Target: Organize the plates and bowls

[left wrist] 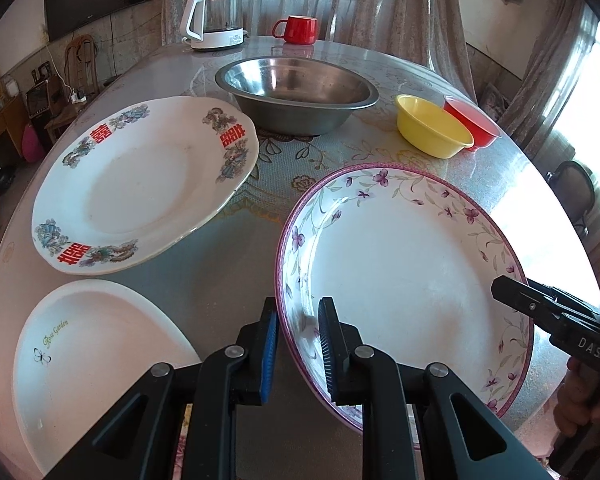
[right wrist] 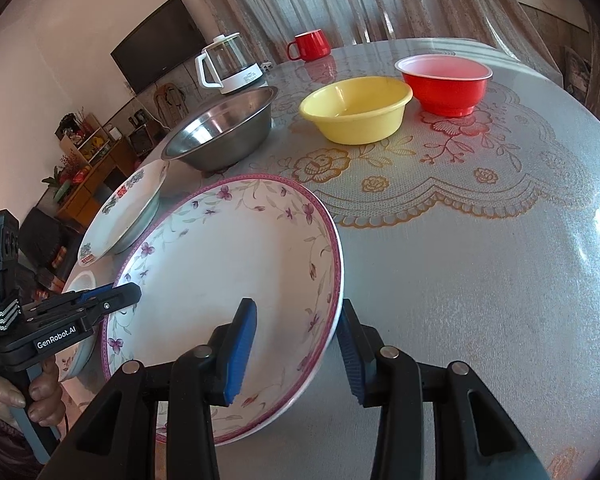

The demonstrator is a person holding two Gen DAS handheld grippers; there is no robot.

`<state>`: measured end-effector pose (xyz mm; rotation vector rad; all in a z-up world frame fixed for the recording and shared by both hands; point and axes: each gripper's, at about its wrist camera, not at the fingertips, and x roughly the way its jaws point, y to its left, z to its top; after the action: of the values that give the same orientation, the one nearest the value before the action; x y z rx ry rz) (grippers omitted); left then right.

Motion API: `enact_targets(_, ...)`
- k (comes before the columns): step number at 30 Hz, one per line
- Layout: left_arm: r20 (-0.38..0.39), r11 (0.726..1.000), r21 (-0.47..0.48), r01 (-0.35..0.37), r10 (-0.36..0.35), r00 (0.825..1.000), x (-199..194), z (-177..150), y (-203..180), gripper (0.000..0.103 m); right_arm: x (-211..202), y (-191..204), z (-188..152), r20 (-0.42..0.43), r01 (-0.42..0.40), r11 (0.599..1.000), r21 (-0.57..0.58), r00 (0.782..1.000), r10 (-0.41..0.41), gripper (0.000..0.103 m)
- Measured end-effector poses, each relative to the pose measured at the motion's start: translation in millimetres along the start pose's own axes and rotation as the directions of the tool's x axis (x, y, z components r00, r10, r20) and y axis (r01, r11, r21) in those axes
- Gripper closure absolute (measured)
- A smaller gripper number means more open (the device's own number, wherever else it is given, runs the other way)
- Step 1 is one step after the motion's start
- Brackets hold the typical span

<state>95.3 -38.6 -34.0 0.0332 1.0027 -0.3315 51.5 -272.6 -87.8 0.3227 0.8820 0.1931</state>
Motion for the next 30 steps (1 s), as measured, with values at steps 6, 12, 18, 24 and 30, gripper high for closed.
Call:
enact_targets(6, 0.015, 1.000, 0.013, 0.000, 0.000, 1.000, -11, -12, -4, 0.084, -10, -1, -8, -0.007, -0.020, 1.000, 0.016, 1.000, 0.020, 0.062)
enact_targets(12, 0.001, 1.000, -0.001, 0.015, -0.015, 1.000, -14, -25, -2, 0.084, -16, 2, -15, -0.020, -0.024, 1.000, 0.001, 0.999, 0.024, 0.062)
enact_targets(18, 0.013, 1.000, -0.005, 0.020, -0.020, 1.000, -23, -34, -3, 0.084, -14, 8, -22, -0.042, 0.010, 0.999, -0.047, 0.999, -0.012, 0.062)
enact_targets(24, 0.026, 1.000, 0.001, 0.023, -0.023, 0.999, -27, -39, -3, 0.083, -13, 13, -24, -0.059, 0.021, 0.995, -0.096, 0.998, -0.027, 0.061)
enact_targets(30, 0.072, 1.000, 0.009, 0.029, -0.030, 0.997, -40, -39, 0, 0.077, -16, 15, -20, -0.059, 0.045, 0.993, -0.107, 0.997, -0.052, 0.060)
